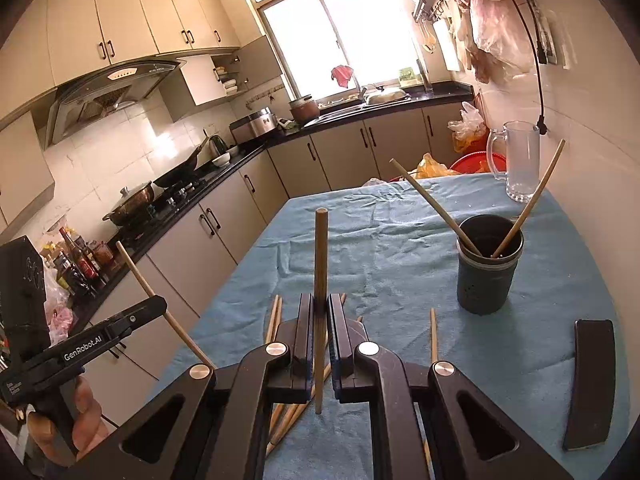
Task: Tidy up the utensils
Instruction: 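Raise the left tool's chopstick upright over the holder while the right tool carries its own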
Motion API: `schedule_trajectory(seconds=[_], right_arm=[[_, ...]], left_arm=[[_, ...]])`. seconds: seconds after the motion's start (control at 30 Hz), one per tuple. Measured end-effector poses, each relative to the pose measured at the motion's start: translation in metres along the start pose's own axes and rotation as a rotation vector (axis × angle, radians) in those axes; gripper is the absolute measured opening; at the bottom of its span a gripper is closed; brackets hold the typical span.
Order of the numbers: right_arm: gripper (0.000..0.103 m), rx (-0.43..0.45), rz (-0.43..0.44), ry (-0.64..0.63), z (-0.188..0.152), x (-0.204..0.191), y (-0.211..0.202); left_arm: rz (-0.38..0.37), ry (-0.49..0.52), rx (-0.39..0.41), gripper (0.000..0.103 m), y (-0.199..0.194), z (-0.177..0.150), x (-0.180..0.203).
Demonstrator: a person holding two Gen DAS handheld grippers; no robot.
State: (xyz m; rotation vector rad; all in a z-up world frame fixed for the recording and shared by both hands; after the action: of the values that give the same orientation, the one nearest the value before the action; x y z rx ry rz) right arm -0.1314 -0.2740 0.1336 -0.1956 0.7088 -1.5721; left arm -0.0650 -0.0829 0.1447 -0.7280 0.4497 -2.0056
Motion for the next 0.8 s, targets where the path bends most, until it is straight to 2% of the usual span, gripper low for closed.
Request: schedule_trajectory(seconds=[0.8], right_arm=[[0.007,0.056,0.001,0.057,0.006,0.023,-0.036]], left_arm=[[-0.032,0.054,-0.006,0.007,-0.001,0.002,0.029]])
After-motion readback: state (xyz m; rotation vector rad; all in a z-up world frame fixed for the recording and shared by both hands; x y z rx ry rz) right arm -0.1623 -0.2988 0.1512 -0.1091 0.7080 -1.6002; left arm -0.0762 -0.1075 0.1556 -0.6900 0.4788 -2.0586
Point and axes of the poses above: each gripper's, at about its wrist camera, not at the fingertips, and y roughly the way its jaws point, x to its right, z to its top, the point moved 2 cm from there along y, roughly the way its jaws point, and after that the axes turned 6 degrees about -z, right-handed, at the moved point
